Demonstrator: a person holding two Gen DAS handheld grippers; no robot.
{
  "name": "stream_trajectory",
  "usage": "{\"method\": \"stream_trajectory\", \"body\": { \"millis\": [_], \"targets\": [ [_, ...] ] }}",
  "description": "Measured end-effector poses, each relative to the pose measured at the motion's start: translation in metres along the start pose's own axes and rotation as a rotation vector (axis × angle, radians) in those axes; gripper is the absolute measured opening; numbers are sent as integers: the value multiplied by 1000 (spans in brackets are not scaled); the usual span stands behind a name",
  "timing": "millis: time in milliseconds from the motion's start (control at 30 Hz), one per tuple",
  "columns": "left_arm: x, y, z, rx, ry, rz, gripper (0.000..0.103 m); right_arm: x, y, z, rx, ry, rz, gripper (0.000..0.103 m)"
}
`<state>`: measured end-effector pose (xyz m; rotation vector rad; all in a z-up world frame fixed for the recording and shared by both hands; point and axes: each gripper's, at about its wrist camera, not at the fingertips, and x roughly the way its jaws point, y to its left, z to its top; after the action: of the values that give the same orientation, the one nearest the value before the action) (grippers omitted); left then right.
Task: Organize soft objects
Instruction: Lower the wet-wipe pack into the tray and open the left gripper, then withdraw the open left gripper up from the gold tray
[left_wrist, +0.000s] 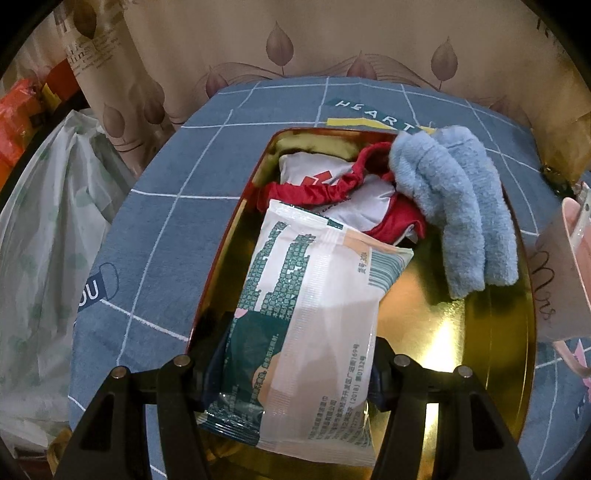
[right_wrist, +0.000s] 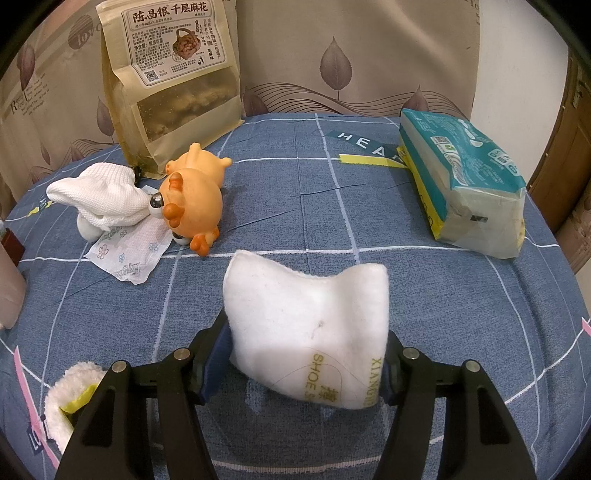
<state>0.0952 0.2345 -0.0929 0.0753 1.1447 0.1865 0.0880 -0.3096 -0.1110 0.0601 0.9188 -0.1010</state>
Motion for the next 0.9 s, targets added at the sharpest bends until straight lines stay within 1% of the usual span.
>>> {"method": "stream_trajectory", "body": {
  "millis": [300, 367, 500, 567, 733, 900],
  "targets": [
    [2, 0, 1, 1, 9, -3, 64, 0, 0, 0, 0, 0, 0, 61],
    [2, 1, 2, 0, 12, -11, 67, 0, 0, 0, 0, 0, 0, 61],
    [-7, 0, 4, -1, -2, -21, 68, 0, 0, 0, 0, 0, -1, 61],
    [-16, -1, 4, 2, -25, -6, 69, 1, 0, 0, -1, 0, -1, 61],
    [-46, 1, 2, -12, -103, -12, 69, 0, 0, 1, 0, 1, -1, 61],
    [-74, -1, -12, -24, -180, 29, 69, 0, 0, 0, -2, 0, -3, 61]
  ]
}}
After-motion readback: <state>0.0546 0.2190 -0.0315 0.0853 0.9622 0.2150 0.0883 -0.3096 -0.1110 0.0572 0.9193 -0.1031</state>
